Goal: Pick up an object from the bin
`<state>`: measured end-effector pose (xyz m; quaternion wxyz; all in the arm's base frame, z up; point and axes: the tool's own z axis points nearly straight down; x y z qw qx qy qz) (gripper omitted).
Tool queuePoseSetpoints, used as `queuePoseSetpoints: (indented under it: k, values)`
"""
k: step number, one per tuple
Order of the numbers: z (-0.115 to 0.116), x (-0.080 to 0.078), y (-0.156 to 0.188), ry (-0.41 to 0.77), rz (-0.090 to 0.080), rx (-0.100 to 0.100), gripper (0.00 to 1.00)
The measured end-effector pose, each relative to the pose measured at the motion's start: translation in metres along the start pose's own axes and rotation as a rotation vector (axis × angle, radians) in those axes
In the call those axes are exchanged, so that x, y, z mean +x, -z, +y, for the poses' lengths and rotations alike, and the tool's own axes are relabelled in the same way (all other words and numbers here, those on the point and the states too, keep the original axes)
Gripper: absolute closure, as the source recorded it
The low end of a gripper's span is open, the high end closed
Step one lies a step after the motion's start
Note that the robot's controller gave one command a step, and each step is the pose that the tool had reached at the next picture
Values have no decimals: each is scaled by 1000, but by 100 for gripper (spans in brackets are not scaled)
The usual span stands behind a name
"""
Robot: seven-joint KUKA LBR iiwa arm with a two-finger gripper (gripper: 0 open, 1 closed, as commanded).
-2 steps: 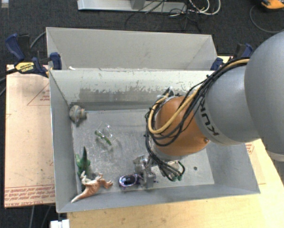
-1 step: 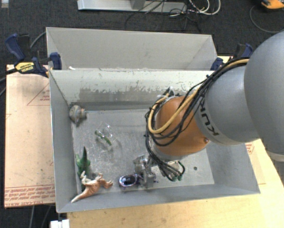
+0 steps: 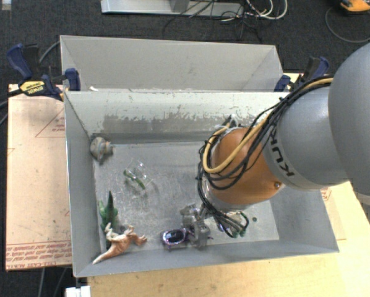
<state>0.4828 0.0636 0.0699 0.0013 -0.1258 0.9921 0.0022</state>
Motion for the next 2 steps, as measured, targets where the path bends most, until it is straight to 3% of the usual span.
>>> queuePoseSetpoints:
  k: [1, 2]
  values:
    - [13, -12, 0, -23, -2, 0, 100]
    - [-7, 3, 0, -23, -1, -1, 100]
